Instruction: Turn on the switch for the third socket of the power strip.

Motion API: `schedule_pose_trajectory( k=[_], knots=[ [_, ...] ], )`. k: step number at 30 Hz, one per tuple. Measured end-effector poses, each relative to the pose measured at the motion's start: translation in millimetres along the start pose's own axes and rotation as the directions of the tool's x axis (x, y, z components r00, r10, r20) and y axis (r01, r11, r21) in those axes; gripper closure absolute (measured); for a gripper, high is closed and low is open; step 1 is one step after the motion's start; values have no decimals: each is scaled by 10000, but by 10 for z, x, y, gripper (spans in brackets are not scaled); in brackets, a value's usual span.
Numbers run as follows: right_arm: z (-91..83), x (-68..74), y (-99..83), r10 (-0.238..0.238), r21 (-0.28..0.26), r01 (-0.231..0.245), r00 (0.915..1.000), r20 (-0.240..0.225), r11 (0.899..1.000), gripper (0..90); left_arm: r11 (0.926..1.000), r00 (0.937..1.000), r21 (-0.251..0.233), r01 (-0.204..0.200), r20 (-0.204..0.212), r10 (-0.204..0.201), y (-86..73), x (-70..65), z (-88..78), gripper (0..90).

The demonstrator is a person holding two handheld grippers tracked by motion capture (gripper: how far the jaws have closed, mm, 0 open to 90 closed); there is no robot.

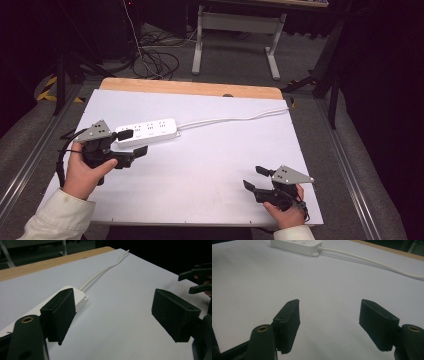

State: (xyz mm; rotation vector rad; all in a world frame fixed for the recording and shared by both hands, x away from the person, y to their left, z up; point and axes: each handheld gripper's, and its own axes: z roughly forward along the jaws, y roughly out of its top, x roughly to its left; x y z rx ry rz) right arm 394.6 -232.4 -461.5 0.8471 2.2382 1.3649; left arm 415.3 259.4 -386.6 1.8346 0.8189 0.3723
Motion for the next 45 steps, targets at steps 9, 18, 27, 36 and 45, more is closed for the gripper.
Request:
schedule_pose_trajectory(
  k=[9, 18, 27, 36, 45],
  knots=[
    [-3, 2, 1, -26, -58, 25, 9999, -125, 10000, 335, 9997, 9997, -158, -191, 159, 194, -231, -73, -58, 133],
    [-2, 9, 1, -52, -117, 49, 9998, -217, 9999, 334, 9983, 9973, 198, -549, -474, 558, -468, -93, -55, 116],
    [0, 12, -1, -105, -128, 101, 9994, -318, 9999, 334, 9999, 9990, 12, -155, -422, 155, -738, -63, -35, 116],
    [-12, 9, -6, -80, -172, 74, 9993, -377, 9998, 331, 9998, 10000, -179, -52, 46, 53, -981, 12, -91, 127],
    [-7, 18, -7, -172, -93, 169, 9992, -350, 9998, 329, 9958, 9967, 723, -555, -553, 595, -1166, -32, -90, 127]
  ],
)
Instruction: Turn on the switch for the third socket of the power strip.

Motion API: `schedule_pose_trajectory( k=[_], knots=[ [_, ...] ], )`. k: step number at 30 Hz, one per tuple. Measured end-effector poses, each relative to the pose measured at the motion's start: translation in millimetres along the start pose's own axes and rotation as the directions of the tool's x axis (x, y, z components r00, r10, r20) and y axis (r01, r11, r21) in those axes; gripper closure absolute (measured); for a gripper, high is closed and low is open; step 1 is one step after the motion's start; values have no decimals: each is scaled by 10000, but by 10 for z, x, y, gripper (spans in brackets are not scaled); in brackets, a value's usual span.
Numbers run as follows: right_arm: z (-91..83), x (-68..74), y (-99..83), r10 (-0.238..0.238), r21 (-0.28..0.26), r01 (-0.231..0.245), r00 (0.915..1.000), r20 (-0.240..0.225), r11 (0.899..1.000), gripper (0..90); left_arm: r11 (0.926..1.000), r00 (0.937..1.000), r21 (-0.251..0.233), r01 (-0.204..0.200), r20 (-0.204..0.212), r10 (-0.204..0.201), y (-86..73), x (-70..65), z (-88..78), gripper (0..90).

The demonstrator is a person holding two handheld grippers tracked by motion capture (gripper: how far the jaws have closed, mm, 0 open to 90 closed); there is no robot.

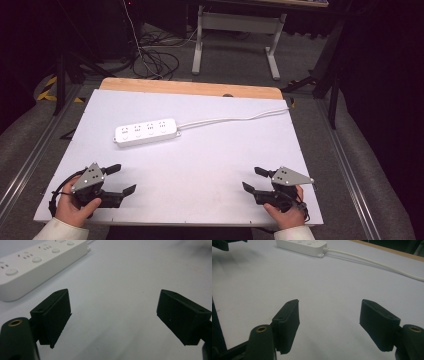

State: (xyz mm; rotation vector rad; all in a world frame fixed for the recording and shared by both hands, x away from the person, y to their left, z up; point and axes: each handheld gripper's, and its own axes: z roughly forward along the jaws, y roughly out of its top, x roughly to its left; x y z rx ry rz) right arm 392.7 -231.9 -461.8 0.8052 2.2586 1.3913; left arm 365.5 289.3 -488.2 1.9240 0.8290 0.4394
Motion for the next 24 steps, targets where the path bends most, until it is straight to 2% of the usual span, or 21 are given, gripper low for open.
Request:
schedule_pose_trajectory(
  k=[1, 3, 6, 9, 12, 15, 18, 20, 24],
  knots=[
    [1, 0, -1, -20, 14, 20, 10000, -6, 10000, 329, 9998, 9998, -12, 186, 52, -186, -20, -7, 2, 127],
    [3, 2, 0, -5, 17, 5, 10000, -10, 10000, 329, 9996, 9996, -36, 277, 32, -277, -43, -8, -4, 127],
    [7, 4, -1, -25, 36, 25, 10000, -21, 10000, 329, 9979, 9976, -277, 583, 401, -572, -64, 5, -10, 127],
    [10, 9, 1, -84, 63, 84, 10000, -19, 9999, 328, 9965, 9964, -435, 709, 486, -687, -70, 30, 2, 127],
    [15, 12, 1, -72, 92, 72, 10000, -16, 9999, 328, 9966, 9973, -497, 653, 354, -636, -60, 51, 7, 126],
    [19, 12, 0, -75, 129, 75, 10000, 6, 9999, 328, 9953, 9957, -574, 785, 542, -754, -49, 58, -13, 124],
    [20, 9, -1, -66, 141, 65, 10000, 44, 9999, 328, 9968, 9984, -651, 464, 365, -441, -40, 53, -20, 118],
    [24, 9, -2, -59, 177, 58, 10000, 44, 9998, 328, 9985, 9999, -545, -99, 38, 101, -30, 42, -23, 118],
    [22, 10, -4, -61, 177, 60, 10000, 48, 9998, 328, 9975, 9999, -699, 106, 142, -96, -14, 26, -34, 112]
  ],
)
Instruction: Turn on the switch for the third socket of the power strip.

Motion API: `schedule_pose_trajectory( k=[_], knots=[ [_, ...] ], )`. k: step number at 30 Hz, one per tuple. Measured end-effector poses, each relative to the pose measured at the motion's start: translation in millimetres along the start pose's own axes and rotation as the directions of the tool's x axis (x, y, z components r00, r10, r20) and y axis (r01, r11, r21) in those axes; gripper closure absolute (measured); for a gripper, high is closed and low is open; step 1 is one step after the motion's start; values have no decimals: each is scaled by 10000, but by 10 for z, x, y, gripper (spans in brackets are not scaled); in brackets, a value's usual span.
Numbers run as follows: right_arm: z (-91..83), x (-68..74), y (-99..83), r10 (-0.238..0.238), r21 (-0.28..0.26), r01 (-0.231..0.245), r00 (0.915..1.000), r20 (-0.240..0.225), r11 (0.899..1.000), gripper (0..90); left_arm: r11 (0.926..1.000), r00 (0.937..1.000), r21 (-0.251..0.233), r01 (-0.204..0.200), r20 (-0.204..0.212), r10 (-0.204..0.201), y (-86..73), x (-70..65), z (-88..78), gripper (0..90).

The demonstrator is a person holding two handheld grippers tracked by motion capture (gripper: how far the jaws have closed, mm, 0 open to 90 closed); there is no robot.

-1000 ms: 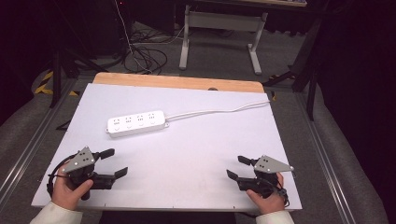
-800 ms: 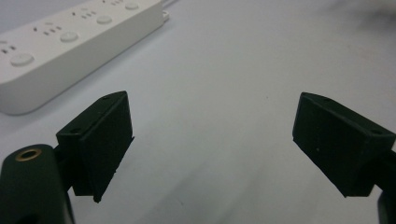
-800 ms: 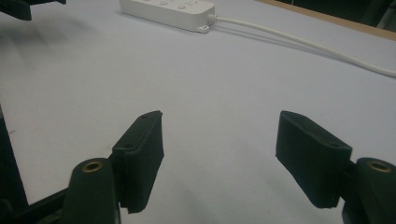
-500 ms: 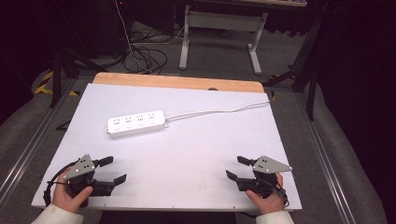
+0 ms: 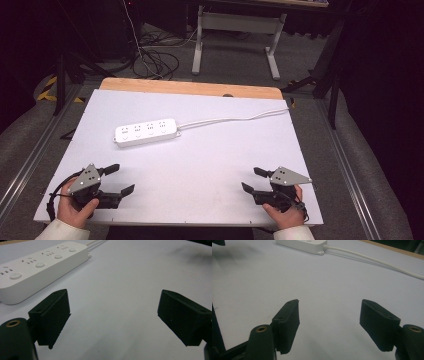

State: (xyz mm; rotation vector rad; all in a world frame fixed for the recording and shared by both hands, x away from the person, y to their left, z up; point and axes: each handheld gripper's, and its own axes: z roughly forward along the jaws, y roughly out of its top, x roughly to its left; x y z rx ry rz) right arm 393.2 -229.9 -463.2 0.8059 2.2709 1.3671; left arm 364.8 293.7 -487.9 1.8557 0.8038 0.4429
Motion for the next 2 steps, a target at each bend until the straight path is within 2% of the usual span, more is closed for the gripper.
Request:
schedule_pose_trajectory(
  k=[2],
  knots=[
    [-1, -2, -1, 3, -2, -3, 10000, 7, 10000, 328, 9998, 9997, -25, 218, 67, -218, 3, -7, 0, 106]
  ],
)
